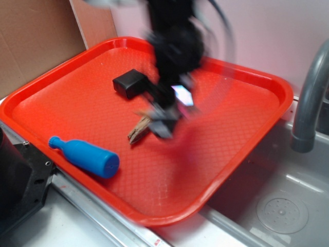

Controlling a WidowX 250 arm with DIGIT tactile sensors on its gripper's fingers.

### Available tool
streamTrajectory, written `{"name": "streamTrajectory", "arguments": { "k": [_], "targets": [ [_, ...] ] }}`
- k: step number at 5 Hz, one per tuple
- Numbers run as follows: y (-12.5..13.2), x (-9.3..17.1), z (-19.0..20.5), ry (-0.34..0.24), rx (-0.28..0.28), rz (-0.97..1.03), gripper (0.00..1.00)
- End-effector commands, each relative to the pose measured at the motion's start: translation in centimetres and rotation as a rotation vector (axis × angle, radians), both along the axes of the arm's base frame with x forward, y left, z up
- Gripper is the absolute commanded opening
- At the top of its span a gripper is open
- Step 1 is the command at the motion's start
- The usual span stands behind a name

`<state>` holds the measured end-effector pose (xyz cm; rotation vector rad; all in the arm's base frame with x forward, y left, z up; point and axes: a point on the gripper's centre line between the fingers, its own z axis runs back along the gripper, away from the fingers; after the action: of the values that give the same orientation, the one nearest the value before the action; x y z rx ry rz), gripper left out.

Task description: Grab the shell.

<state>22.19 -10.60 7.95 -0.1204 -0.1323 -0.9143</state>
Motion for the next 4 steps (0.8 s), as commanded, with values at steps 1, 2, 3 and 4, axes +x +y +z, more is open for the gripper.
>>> {"name": "streamTrajectory", "arguments": {
  "k": [1,2,3,4],
  "targets": [
    [6.5,-3.3,3.9,0.027,-0.04,0.431,0.0],
    [9.3,-4.5,5.1,0.051,0.014,0.681,0.0],
    [9.2,-5.5,8.1,0.029,0.09,0.907,0.0],
    [9.1,-5.1,11.1,0.011,0.092,0.896,0.0]
  ]
}}
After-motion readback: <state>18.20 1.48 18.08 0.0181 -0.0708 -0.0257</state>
